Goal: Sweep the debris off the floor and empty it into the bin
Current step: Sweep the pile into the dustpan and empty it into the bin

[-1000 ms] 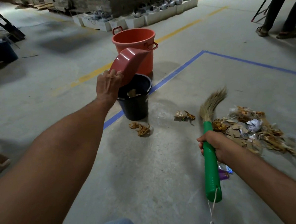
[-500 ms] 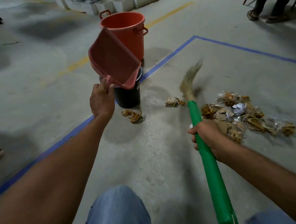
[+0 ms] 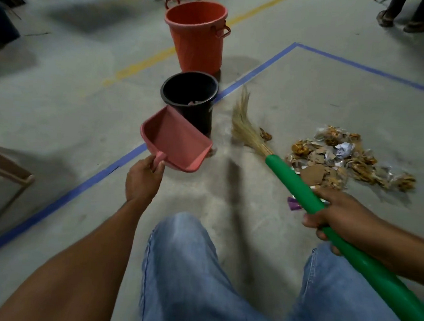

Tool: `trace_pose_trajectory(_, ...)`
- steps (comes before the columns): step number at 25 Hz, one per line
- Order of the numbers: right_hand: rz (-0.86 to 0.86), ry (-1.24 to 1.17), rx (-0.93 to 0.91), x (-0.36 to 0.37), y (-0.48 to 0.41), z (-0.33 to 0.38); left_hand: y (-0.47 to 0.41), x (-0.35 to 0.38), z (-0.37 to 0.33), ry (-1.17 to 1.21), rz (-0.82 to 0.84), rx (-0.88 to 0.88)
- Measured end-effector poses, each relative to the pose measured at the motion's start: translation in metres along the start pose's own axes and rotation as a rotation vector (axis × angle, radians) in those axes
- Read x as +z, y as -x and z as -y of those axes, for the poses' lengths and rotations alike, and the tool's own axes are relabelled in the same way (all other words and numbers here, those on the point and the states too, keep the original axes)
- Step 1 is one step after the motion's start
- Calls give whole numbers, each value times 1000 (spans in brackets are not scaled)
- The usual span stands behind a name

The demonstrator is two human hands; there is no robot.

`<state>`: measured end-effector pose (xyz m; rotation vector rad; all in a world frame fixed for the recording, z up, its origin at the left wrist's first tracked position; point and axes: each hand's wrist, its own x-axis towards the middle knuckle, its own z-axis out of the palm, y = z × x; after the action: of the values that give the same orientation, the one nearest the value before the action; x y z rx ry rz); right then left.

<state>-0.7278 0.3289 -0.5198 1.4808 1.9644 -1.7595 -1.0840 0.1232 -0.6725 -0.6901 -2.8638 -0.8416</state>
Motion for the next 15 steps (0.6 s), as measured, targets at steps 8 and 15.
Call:
trace_pose_trajectory(8,100,10,0,-18,72,-32,-7,-6,46,-67,318,-35)
trace_pose_trajectory(15,149,90,-85,-7,63,-12,-31,0,32,-92,301,186)
